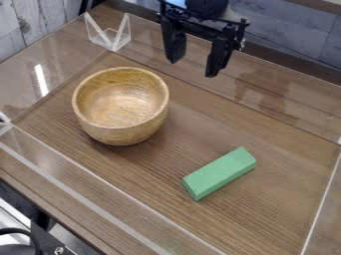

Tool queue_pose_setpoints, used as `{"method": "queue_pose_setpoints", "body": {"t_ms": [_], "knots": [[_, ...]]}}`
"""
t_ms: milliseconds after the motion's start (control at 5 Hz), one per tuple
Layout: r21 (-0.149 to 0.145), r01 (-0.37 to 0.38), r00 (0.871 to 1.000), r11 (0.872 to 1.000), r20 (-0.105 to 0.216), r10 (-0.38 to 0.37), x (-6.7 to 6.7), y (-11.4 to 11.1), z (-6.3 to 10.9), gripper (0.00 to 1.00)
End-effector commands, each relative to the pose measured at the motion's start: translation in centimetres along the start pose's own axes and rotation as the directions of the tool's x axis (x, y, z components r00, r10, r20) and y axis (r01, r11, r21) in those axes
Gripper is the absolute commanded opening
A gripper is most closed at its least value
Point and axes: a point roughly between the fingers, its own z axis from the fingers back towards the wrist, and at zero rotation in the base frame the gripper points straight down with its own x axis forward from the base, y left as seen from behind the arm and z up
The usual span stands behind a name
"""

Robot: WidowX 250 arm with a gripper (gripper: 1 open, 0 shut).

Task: Put green object into wooden bowl

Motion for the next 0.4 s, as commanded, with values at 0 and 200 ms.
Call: {"method": "queue_pose_setpoints", "body": {"t_ms": [0,200], "knots": [[-0.011,0.046,0.998,0.999,-0.03,-0.047,-0.3,-0.8,-1.7,1.0],[-0.013,0.123,0.991,0.992,-0.053,-0.124,-1.2,-2.5,-4.0,1.0]]}}
